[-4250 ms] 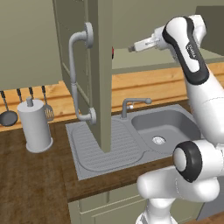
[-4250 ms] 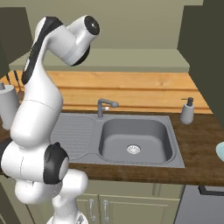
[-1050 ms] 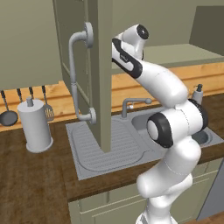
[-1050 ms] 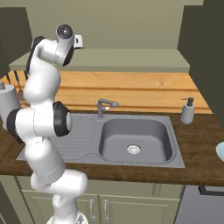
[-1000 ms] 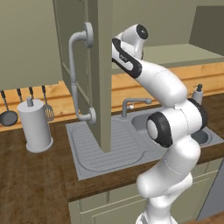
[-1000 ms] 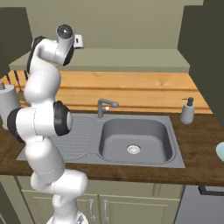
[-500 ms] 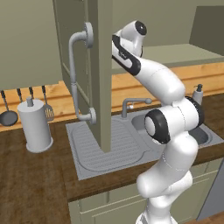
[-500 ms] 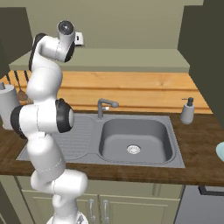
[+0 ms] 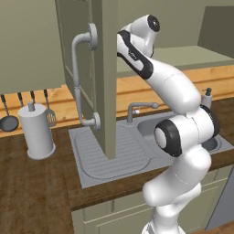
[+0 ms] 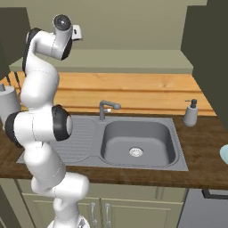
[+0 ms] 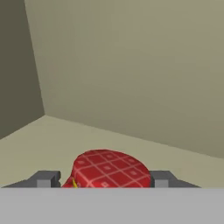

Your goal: From the different types of pastries on the counter, select a croissant and place it on the cutting board. Then retrieve a jar of jam from the cabinet and place it alongside the croissant on the cutting board.

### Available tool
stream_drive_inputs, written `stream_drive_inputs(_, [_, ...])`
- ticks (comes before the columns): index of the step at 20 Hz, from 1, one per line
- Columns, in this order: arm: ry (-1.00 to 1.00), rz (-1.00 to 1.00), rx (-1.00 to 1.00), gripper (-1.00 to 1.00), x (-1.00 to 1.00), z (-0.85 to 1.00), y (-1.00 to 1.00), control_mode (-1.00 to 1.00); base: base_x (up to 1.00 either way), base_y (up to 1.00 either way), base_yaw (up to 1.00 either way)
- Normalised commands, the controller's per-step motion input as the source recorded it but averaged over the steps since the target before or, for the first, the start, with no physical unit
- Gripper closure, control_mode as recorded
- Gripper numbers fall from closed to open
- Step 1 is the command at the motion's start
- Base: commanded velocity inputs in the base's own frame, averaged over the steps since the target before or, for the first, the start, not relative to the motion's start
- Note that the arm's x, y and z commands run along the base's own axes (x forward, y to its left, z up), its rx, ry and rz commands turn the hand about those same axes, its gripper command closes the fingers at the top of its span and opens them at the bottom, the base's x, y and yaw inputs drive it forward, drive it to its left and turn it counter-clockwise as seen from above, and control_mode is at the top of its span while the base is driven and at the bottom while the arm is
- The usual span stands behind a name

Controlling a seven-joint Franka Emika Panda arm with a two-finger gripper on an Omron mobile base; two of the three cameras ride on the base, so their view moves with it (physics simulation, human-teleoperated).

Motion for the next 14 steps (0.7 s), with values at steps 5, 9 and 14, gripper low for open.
stream_drive_inputs(5, [-0.08, 0.00, -0.01, 1.00, -0.15, 0.01, 0.00, -1.00, 0.00, 0.00, 0.00])
stream_drive_inputs(9, [-0.10, 0.00, 0.00, 1.00, -0.31, 0.19, -0.12, -1.00, 0.00, 0.00, 0.00])
stream_drive_inputs(14, [-0.30, 0.00, 0.00, 1.00, -0.78, 0.76, -0.45, -1.00, 0.00, 0.00, 0.00])
